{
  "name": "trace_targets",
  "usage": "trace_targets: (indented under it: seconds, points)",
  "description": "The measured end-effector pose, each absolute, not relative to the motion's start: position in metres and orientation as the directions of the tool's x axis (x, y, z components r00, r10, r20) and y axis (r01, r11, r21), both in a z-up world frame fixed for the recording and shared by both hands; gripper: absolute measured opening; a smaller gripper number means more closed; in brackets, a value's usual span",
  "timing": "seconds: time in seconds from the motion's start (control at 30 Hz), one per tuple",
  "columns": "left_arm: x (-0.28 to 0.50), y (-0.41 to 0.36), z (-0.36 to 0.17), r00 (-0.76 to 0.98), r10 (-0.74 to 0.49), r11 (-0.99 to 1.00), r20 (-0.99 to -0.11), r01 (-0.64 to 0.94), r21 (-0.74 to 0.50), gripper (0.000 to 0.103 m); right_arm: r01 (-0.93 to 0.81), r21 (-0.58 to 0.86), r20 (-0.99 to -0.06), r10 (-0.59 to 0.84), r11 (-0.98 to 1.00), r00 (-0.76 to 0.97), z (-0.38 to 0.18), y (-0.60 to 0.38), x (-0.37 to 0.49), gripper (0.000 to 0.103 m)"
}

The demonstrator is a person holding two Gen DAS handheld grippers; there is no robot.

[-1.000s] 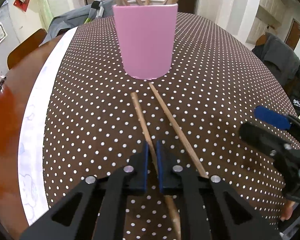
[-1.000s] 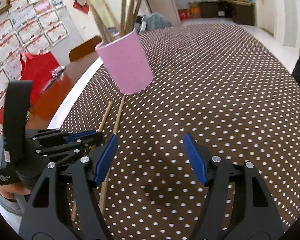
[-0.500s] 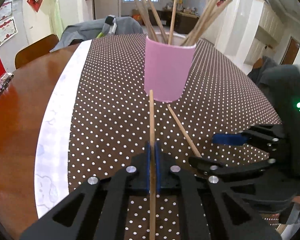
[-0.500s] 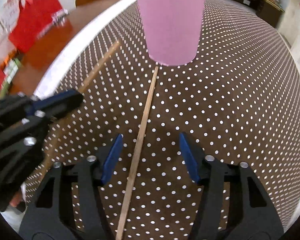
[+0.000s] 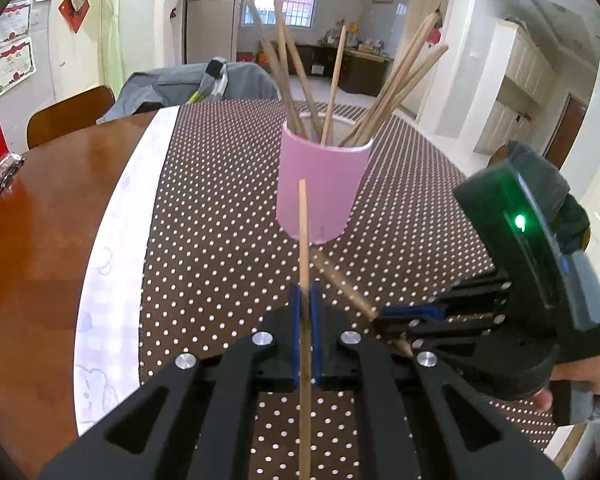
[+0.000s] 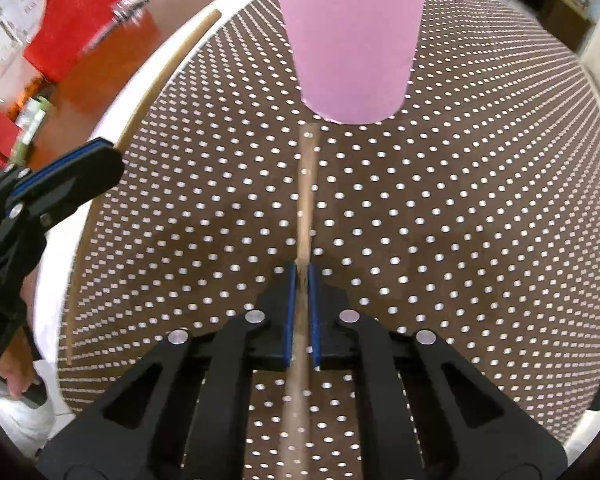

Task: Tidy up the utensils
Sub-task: 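Lift both held sticks upright and carry them over the pink cup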

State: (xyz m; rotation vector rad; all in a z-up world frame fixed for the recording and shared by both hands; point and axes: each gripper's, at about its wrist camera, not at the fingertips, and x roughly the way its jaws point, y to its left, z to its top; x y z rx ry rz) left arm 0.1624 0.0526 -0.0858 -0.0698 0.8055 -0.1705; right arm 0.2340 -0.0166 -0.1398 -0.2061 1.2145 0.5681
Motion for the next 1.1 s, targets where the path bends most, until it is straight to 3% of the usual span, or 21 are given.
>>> trace_targets:
  seconds: [0.3, 0.57, 0.83, 1.1]
  points:
    - [0.158, 0.051, -0.060, 0.766, -0.255, 0.965, -0.590, 0.162, -0.206, 0.005, -0.541, 0.228, -0.824, 0.456, 0.810, 0.335, -0.107, -0.048, 0.216, 0.006]
    - [0.155, 0.048, -0.037, 0.851, -0.279, 0.954, -0.444, 0.195, -0.226, 0.005, -0.538, 0.304, -0.671, 0.577, 0.786, 0.465, -0.061, -0.087, 0.207, 0.006]
    - [0.165, 0.041, -0.007, 0.913, -0.300, 0.945, -0.276, 0.245, -0.215, 0.005, -0.535, 0.352, -0.473, 0.639, 0.768, 0.607, -0.017, -0.119, 0.207, 0.006]
    - [0.185, 0.028, 0.013, 0.934, -0.312, 0.942, -0.175, 0.280, -0.186, 0.005, -0.548, 0.323, -0.378, 0.636, 0.772, 0.673, 0.009, -0.100, 0.220, 0.007]
